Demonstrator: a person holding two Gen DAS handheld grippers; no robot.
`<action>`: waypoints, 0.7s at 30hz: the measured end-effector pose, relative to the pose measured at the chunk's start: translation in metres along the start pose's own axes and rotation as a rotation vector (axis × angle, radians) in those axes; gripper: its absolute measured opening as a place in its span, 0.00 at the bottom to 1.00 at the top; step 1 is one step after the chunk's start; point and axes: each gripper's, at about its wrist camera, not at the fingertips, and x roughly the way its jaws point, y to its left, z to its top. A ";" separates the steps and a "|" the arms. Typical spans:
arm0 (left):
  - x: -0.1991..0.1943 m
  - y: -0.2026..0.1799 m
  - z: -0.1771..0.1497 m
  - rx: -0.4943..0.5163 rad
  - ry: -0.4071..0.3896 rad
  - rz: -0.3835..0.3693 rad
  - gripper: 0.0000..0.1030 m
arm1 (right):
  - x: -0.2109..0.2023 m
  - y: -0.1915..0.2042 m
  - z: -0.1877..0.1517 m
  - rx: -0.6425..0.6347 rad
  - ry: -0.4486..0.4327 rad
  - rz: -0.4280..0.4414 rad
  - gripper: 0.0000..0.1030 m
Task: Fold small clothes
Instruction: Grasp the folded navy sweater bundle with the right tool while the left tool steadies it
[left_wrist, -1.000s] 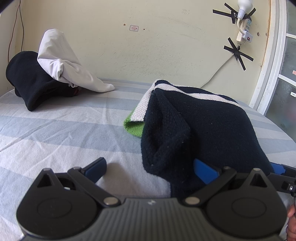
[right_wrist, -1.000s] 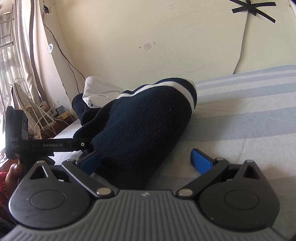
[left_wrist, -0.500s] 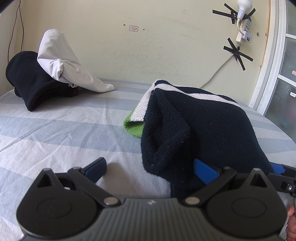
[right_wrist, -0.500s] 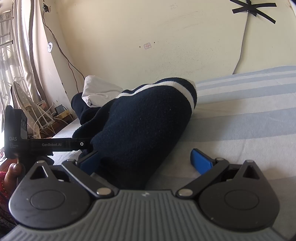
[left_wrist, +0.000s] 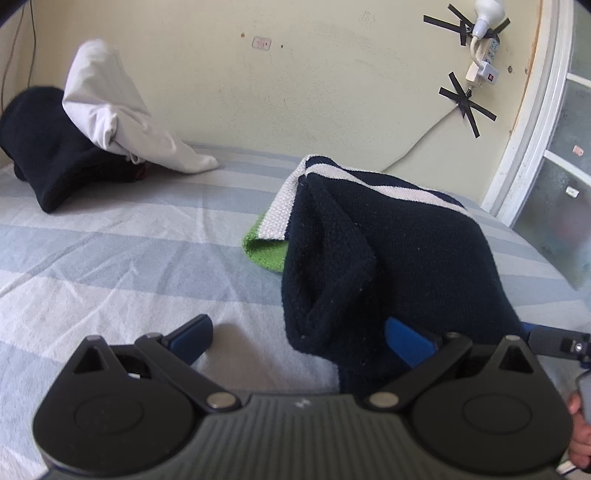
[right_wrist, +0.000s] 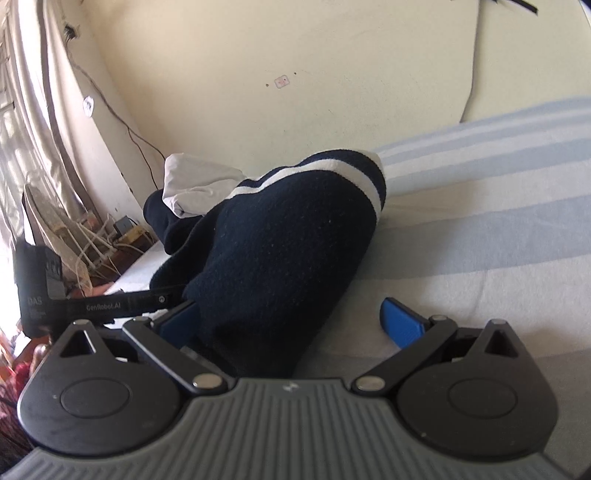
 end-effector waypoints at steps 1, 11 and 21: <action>0.001 0.005 0.005 -0.026 0.016 -0.024 1.00 | 0.000 -0.003 0.002 0.024 0.006 0.009 1.00; 0.032 0.045 0.048 -0.266 0.094 -0.188 1.00 | 0.010 -0.011 0.021 0.074 0.061 0.004 1.00; 0.045 0.019 0.048 -0.121 0.088 -0.188 1.00 | 0.038 -0.016 0.040 0.082 0.073 -0.010 1.00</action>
